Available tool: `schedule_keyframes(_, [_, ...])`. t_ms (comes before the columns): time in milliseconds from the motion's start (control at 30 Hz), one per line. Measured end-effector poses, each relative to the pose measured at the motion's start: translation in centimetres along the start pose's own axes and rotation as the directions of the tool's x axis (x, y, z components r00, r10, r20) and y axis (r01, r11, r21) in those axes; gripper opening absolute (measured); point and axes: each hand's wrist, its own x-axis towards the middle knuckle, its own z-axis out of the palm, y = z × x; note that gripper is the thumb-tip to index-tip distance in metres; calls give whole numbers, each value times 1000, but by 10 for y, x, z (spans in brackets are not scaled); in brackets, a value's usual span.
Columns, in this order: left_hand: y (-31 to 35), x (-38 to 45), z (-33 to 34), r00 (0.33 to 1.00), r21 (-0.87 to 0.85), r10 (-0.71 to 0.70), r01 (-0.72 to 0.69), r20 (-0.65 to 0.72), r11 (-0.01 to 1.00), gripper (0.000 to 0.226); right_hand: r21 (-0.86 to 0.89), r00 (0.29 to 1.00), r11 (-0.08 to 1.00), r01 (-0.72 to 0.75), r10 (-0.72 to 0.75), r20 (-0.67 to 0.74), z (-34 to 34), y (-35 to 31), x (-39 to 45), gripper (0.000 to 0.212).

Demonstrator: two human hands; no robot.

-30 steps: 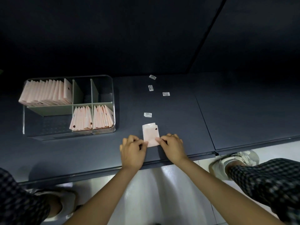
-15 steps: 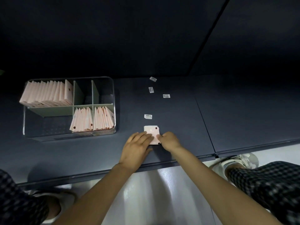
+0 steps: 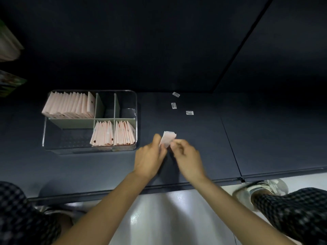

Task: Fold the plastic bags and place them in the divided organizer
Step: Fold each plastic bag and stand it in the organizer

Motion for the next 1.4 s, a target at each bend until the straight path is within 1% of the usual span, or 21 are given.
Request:
schedule_keyframes(67, [4, 0, -7, 999, -5, 40, -40, -4, 999, 20, -32, 999, 999, 20, -19, 36, 12, -16, -1, 32])
schedule_keyframes(133, [4, 0, -19, 997, -52, 74, -75, -15, 996, 17, 9, 1000, 1000, 1, -1, 28, 20, -31, 3, 37])
schedule_keyframes(167, [2, 0, -26, 994, -89, 105, -105, -4, 990, 20, 47, 999, 999, -11, 9, 31, 23, -37, 6, 37])
schedule_keyframes(200, [-3, 1, -32, 988, -115, 150, -145, 37, 983, 31, 97, 999, 995, -24, 20, 46, 27, -43, 9, 38])
schedule_keyframes(267, [-17, 1, -43, 959, -102, 238, -224, 152, 969, 54, 215, 994, 974, -69, 50, 93, 33, -51, 16, 40])
schedule_keyframes(300, [-26, 3, -49, 948, -75, 261, -251, 180, 965, 56, 239, 992, 967, -88, 64, 105, 36, -52, 20, 38])
schedule_keyframes(333, [-33, 5, -55, 944, -52, 274, -269, 186, 962, 53, 220, 992, 971, -99, 78, 99, 37, -55, 24, 34])
schedule_keyframes(400, [-47, 9, -68, 955, 4, 262, -265, 139, 964, 41, 122, 992, 986, -116, 109, 60, 38, -58, 30, 26])
schedule_keyframes(467, [-62, 14, -77, 969, 119, 241, -245, 47, 962, 39, 50, 991, 990, -129, 128, 38, 39, -59, 38, 18])
schedule_keyframes(500, [-68, 17, -79, 969, 195, 243, -245, 36, 950, 40, 25, 992, 992, -122, 121, 37, 40, -59, 41, 19])
schedule_keyframes(567, [-80, 21, -79, 955, 334, 278, -296, 102, 895, 40, -19, 996, 996, -85, 86, 29, 42, -61, 47, 23])
schedule_keyframes(633, [-89, 25, -76, 924, 418, 321, -380, 207, 825, 48, -33, 999, 998, -49, 49, 6, 44, -65, 51, 23])
schedule_keyframes(767, [-105, 37, -75, 851, 460, 350, -510, 391, 727, 64, -38, 1000, 999, -22, 22, 2, 51, -76, 60, 17])
schedule_keyframes(800, [-109, 39, -77, 831, 465, 361, -541, 423, 701, 67, -74, 1000, 997, -7, 8, 16, 54, -80, 62, 16])
schedule_keyframes(867, [-116, 42, -80, 807, 474, 376, -577, 455, 665, 69, -210, 998, 977, 49, -39, 51, 63, -86, 66, 17])
schedule_keyframes(933, [-120, 43, -83, 801, 478, 391, -589, 454, 651, 68, -352, 993, 931, 101, -76, 85, 73, -92, 68, 18])
schedule_keyframes(1000, [-121, 43, -85, 798, 477, 389, -592, 460, 650, 66, -460, 992, 880, 117, -78, 102, 83, -96, 70, 18])
schedule_keyframes(1133, [-123, 41, -87, 815, 458, 401, -570, 418, 682, 63, -630, 991, 765, 131, -113, 69, 102, -103, 71, 14])
schedule_keyframes(1233, [-122, 38, -86, 828, 419, 452, -559, 332, 715, 56, -650, 989, 749, 124, -147, 19, 112, -105, 69, 18])
schedule_keyframes(1333, [-123, 36, -84, 842, 363, 462, -537, 278, 761, 50, -577, 991, 810, 106, -130, 0, 115, -104, 65, 26])
schedule_keyframes(1400, [-124, 36, -84, 853, 350, 443, -518, 274, 781, 50, -522, 992, 847, 103, -126, -8, 111, -100, 60, 33])
